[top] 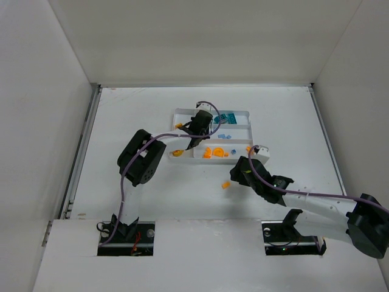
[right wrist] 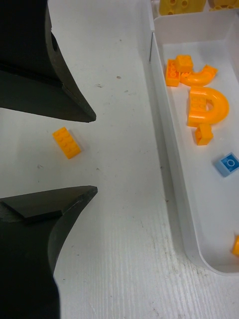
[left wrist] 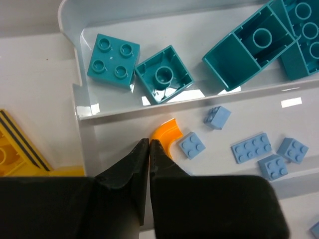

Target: Sort the legos into containers by color

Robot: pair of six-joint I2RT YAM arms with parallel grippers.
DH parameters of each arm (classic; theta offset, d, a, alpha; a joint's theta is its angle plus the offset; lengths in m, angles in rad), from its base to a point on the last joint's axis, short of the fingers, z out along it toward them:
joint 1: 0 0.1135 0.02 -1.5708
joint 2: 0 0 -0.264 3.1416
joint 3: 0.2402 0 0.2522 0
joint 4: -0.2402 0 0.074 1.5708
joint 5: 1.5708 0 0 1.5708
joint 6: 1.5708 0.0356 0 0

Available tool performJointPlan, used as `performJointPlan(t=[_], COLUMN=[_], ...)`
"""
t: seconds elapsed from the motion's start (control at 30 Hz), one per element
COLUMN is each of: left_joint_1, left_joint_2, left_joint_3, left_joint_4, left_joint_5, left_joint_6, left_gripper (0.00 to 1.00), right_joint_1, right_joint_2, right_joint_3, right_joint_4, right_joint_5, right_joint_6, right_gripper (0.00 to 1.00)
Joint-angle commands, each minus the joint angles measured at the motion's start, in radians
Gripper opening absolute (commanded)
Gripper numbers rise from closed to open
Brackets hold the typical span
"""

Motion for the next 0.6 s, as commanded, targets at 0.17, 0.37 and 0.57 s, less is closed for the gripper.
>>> performJointPlan(t=[0.17, 0.37, 0.57], left_joint_1=[0.001, -0.008, -0.045], left_joint_2=[-0.171, -0.27, -0.384], left_joint_3=[-0.079, -0.144, -0.239], left_joint_4=[0.085, 0.12, 0.117], left_joint_5=[-0.016, -0.028, -0.021], left_joint_6=[-0.034, -0.051, -0.075], left_gripper=[0.0, 0.0, 0.01], right_joint_1=[-0.006, -0.039, -0.13], right_joint_2=[-0.024, -0.047, -0.025], right_joint_3=[-0.01, -0.015, 0.034], right_joint_4=[0.042, 0.044, 0.074], right_joint_5=[0.001, 0.003, -0.01], right_joint_6=[-0.012, -0.016, -0.088], right_gripper=[0.6, 0.6, 0.41])
